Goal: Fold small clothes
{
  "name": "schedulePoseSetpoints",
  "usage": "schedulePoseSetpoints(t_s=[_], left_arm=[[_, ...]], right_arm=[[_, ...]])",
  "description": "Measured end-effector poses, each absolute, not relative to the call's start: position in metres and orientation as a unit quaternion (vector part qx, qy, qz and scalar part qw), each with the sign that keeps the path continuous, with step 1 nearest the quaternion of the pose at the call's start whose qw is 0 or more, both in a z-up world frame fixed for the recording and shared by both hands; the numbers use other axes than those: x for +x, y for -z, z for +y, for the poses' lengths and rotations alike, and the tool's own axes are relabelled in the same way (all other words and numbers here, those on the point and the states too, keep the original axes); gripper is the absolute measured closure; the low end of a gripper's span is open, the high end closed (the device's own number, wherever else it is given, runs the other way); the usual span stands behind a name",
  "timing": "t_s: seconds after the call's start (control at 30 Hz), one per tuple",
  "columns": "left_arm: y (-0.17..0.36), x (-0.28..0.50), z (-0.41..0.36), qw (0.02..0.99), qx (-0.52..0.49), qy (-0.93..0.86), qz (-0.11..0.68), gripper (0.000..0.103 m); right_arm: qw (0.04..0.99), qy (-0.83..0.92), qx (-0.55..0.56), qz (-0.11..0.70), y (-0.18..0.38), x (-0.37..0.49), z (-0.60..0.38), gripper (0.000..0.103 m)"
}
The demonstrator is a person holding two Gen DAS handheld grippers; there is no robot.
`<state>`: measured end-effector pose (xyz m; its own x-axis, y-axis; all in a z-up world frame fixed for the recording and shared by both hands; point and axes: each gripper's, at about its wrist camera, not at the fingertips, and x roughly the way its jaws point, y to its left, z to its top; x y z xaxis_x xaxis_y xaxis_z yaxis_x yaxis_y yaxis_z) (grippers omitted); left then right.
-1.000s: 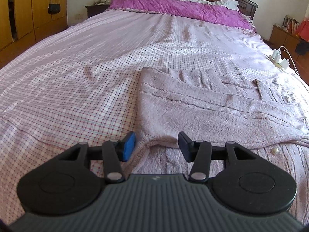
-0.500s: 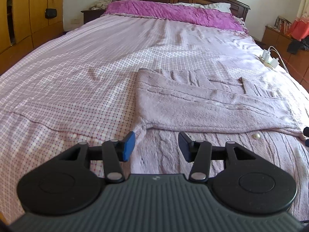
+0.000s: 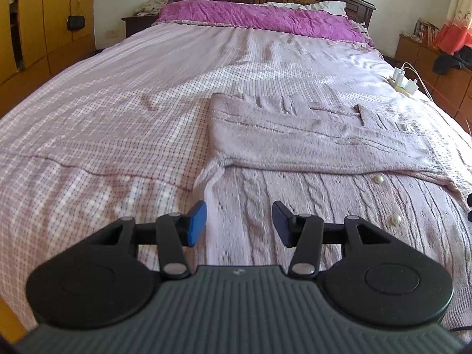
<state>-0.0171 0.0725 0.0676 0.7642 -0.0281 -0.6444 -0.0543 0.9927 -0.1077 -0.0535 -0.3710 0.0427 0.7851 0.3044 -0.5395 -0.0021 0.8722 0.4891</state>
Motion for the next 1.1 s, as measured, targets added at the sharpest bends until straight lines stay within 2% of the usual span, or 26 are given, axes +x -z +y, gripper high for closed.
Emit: schedulePoseSetpoints(t_s=[0.5,1.1], left_arm=[[-0.063,-0.066,0.092,0.933,-0.074,-0.008,0.351,0.052],[-0.041,-0.077,0.099,0.911,-0.098,0.033,0.399,0.052]], right_arm=[[0.910,-0.087,0.181,0.363,-0.042,-0.095,-0.379,0.021],[0.889,-0.115,0.174,0.408,-0.020,-0.105,-0.385,0.019]])
